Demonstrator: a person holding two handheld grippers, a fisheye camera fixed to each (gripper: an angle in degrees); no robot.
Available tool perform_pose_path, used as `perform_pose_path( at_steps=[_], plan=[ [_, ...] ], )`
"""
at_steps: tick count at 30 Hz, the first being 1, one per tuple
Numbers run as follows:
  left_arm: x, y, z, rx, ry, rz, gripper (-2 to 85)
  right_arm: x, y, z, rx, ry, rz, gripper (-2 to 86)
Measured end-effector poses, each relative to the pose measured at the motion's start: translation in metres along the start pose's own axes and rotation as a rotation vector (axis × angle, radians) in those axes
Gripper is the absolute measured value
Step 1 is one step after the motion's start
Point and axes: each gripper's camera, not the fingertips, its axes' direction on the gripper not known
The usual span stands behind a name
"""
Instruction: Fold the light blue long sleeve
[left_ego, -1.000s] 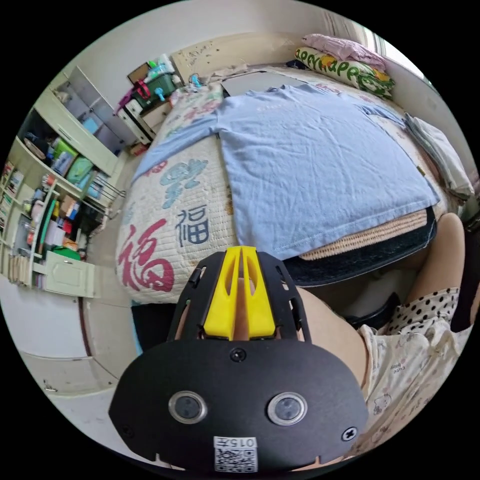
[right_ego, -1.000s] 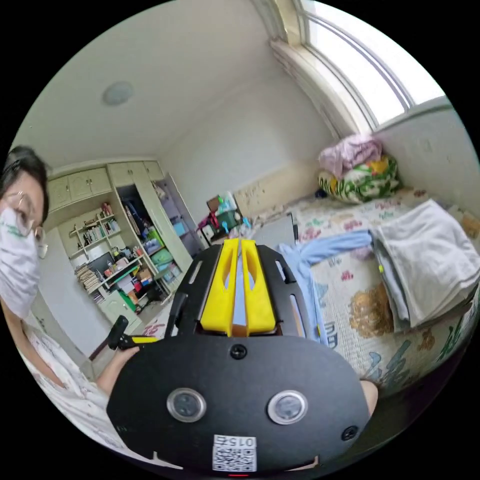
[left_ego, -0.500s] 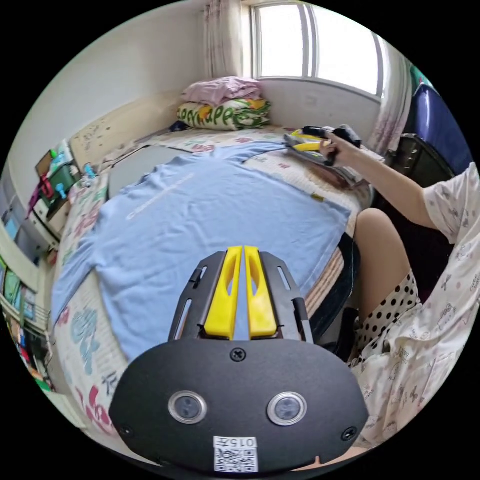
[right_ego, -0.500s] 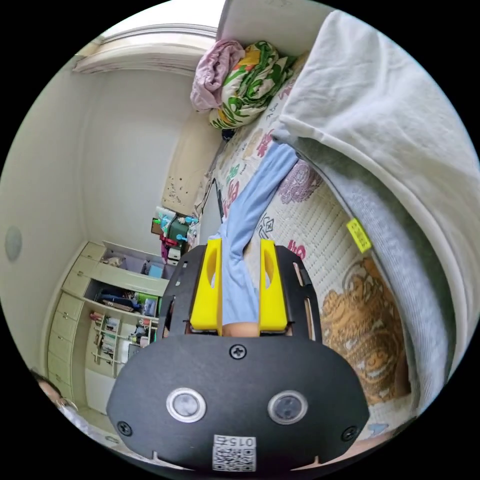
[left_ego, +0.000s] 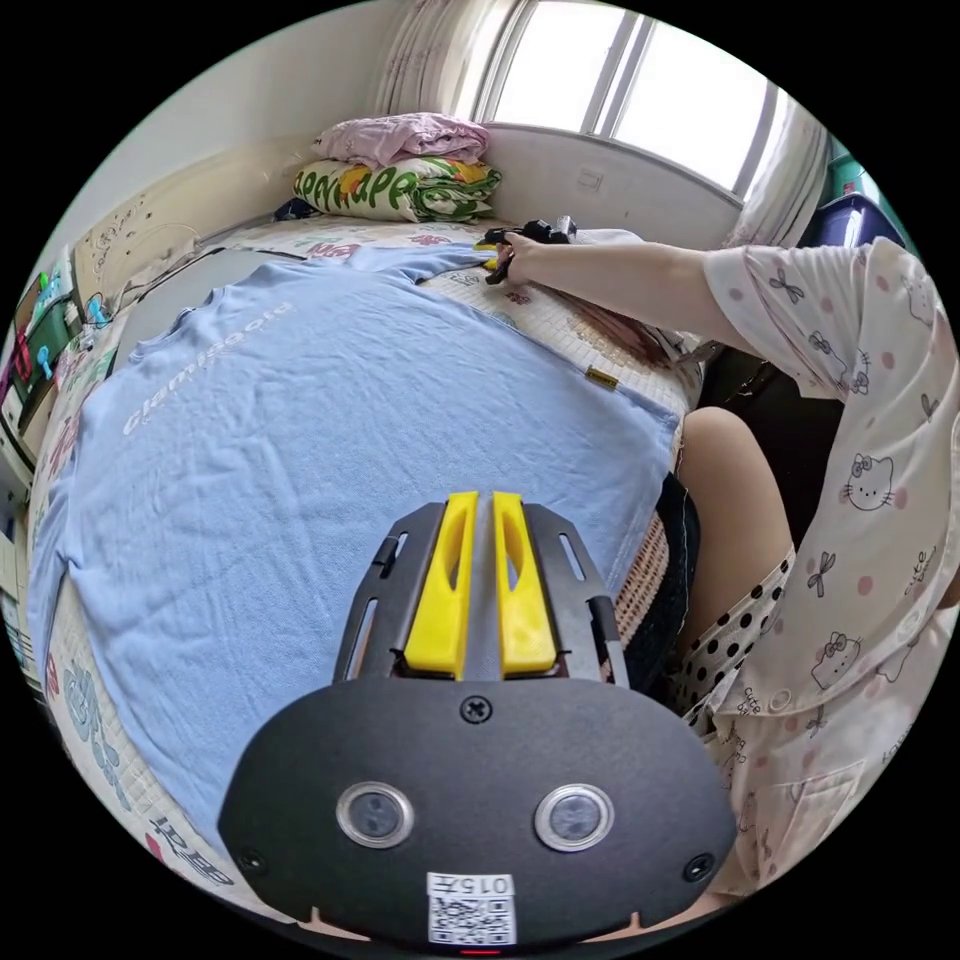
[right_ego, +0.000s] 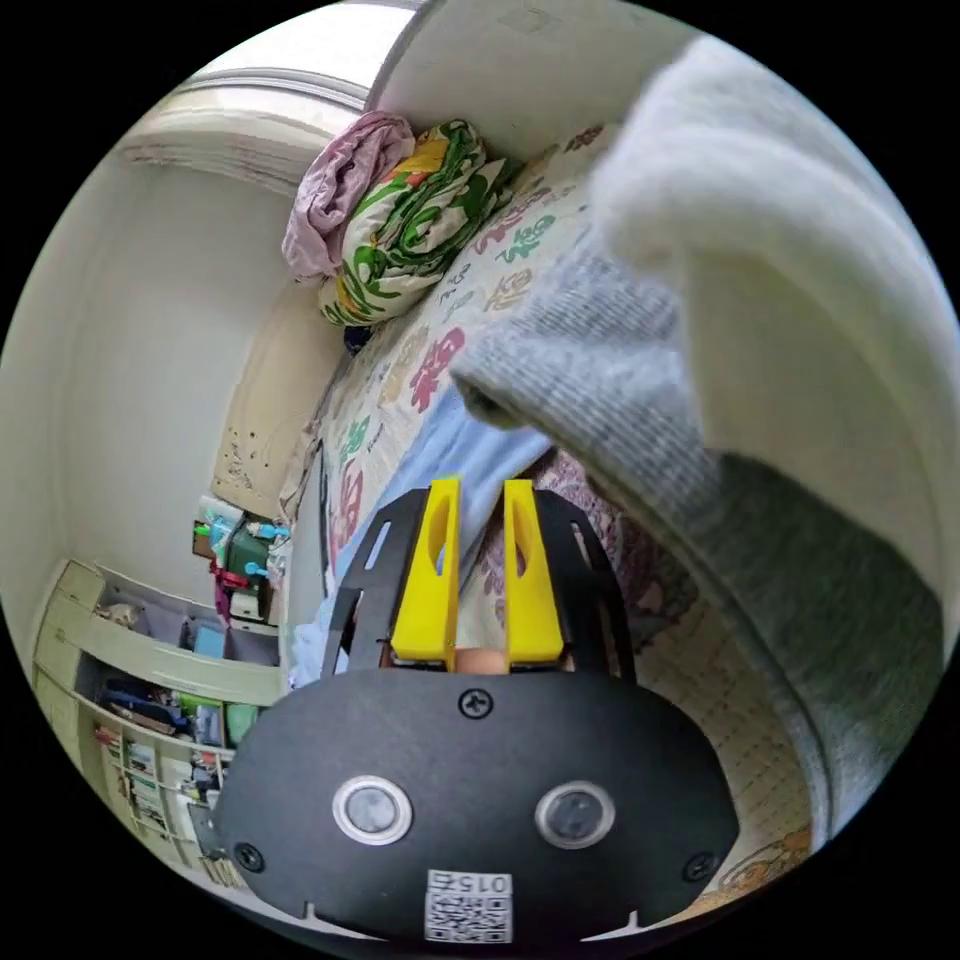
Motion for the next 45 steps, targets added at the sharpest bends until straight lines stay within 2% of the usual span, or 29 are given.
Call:
perform_pose_path(
  at_steps=[1,3,5,7,10,13,14,17,21,26,31,36,40,42,45],
  plan=[
    [-0.003,0.001,-0.001,0.000,0.004,0.000,1.6,-0.016,0.002,-0.016,0.020,0.050,0.021,2.4],
    [-0.018,0.005,-0.007,0.002,0.030,-0.011,1.5,-0.049,0.016,-0.052,0.073,0.016,-0.019,0.4],
    [-0.030,0.009,-0.011,0.003,0.057,-0.023,1.4,-0.130,0.061,-0.110,0.127,0.030,-0.249,-0.4],
    [-0.040,0.011,-0.016,0.004,0.077,-0.028,1.3,-0.195,0.119,-0.156,0.095,-0.028,-0.468,-0.7],
    [-0.049,0.018,-0.027,0.012,0.085,-0.022,1.4,-0.277,0.270,-0.233,-0.095,-0.174,-0.829,-0.7],
    [-0.051,0.024,-0.041,0.046,0.113,0.007,1.4,-0.296,0.461,-0.281,-0.376,-0.159,-1.155,-0.7],
    [-0.054,0.027,-0.051,0.077,0.120,0.002,1.3,-0.280,0.526,-0.287,-0.479,-0.112,-1.213,-0.6],
    [-0.066,0.034,-0.080,0.145,0.132,-0.046,1.2,-0.220,0.615,-0.294,-0.624,0.059,-1.224,-0.6],
    [-0.089,0.023,-0.117,0.162,0.055,-0.112,1.5,-0.171,0.620,-0.382,-0.559,0.026,-1.143,-0.9],
    [-0.107,-0.053,-0.134,0.171,-0.026,-0.077,3.2,-0.068,0.576,-0.512,-0.568,-0.220,-0.910,-0.9],
    [-0.106,-0.183,-0.107,0.221,0.101,-0.032,5.7,-0.004,0.526,-0.545,-0.560,-0.294,-0.787,-0.6],
    [-0.090,-0.310,-0.021,0.132,0.025,-0.066,11.0,0.013,0.472,-0.551,-0.551,-0.259,-0.745,-0.4],
    [-0.089,-0.355,0.038,-0.017,-0.161,-0.122,8.0,0.036,0.419,-0.582,-0.554,-0.430,-0.685,-0.1],
    [-0.090,-0.356,0.043,-0.018,-0.195,-0.153,6.1,0.043,0.404,-0.593,-0.511,-0.396,-0.694,0.3],
    [-0.089,-0.349,0.033,-0.016,-0.160,-0.176,3.9,0.071,0.369,-0.614,-0.342,-0.387,-0.623,1.9]
  ],
)
